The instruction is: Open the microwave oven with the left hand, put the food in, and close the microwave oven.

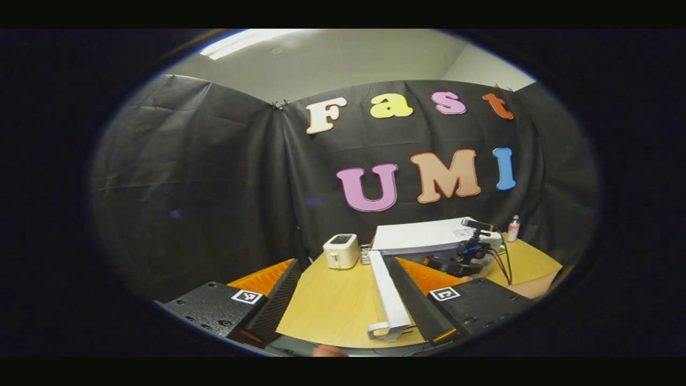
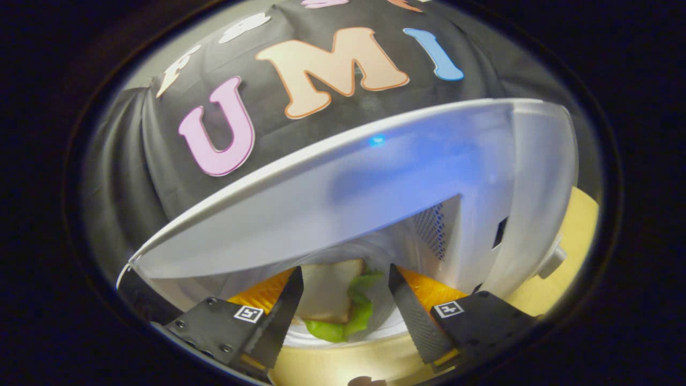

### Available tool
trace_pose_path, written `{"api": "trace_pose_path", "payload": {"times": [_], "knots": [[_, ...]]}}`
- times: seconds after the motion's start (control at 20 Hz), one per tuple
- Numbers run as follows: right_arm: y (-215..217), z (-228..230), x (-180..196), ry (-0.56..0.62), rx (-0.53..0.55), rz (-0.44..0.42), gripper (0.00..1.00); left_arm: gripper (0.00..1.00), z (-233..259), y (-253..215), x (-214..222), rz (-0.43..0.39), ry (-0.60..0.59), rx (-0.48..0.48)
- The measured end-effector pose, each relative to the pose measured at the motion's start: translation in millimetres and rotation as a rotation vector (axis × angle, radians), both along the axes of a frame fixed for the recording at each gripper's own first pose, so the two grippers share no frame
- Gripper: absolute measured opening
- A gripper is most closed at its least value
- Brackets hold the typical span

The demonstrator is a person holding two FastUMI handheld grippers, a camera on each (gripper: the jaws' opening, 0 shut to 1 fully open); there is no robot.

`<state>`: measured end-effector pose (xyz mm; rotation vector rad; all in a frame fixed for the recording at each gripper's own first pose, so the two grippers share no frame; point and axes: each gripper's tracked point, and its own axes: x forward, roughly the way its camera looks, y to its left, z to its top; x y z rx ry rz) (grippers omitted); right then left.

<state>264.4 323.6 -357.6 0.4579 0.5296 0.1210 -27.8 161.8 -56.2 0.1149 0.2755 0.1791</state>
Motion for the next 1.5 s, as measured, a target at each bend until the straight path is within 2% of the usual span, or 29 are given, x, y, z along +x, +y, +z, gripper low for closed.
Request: {"api": "trace_pose_path", "payload": {"times": [0.2,0.3,0.35,0.4,0.5,0.65,0.7,0.85,1.0,1.05,1.2,1.3,1.5], "knots": [[-18.1,30.6,-33.9,-0.075,-0.028,0.127,0.99,0.98,-27.5,-6.6,-9.1,-0.038,0.055,-0.070],[-37.5,44.2,-52.6,-0.096,-0.034,0.158,0.99,0.96,-41.6,-6.0,-12.8,-0.060,0.080,-0.056],[-50.0,53.1,-60.5,-0.114,-0.034,0.157,0.99,0.89,-50.6,-2.4,-14.9,-0.064,0.110,-0.026],[-66.2,57.1,-68.2,-0.126,-0.039,0.151,0.92,0.59,-57.5,11.3,-21.5,-0.040,0.128,0.026],[-89.7,65.3,-82.0,-0.129,-0.038,0.139,0.91,0.00,-70.2,17.4,-24.9,-0.037,0.145,0.059],[-121.5,84.2,-95.1,-0.133,-0.023,0.104,0.92,0.00,-93.5,15.3,-24.6,-0.050,0.137,0.026],[-131.2,91.9,-97.9,-0.147,-0.028,0.100,0.91,0.03,-104.6,17.0,-25.5,-0.049,0.140,0.011],[-152.3,116.9,-110.8,-0.159,0.002,0.086,0.92,0.00,-137.5,16.0,-28.2,-0.044,0.161,-0.040],[-175.2,147.5,-119.6,-0.198,0.014,0.064,0.91,0.00,-169.2,29.0,-31.8,-0.007,0.191,-0.060],[-182.6,157.1,-119.8,-0.217,0.008,0.058,0.91,0.02,-176.0,32.0,-31.2,0.001,0.196,-0.069],[-209.3,171.9,-116.7,-0.263,-0.044,0.040,0.90,0.00,-201.3,23.7,-34.3,-0.012,0.242,-0.183],[-224.3,183.2,-112.5,-0.286,-0.061,0.020,0.91,0.00,-209.2,33.0,-29.8,0.017,0.245,-0.162],[-251.7,202.3,-105.2,-0.326,-0.084,-0.024,0.91,0.00,-219.2,21.6,-30.5,0.032,0.272,-0.198]]}}
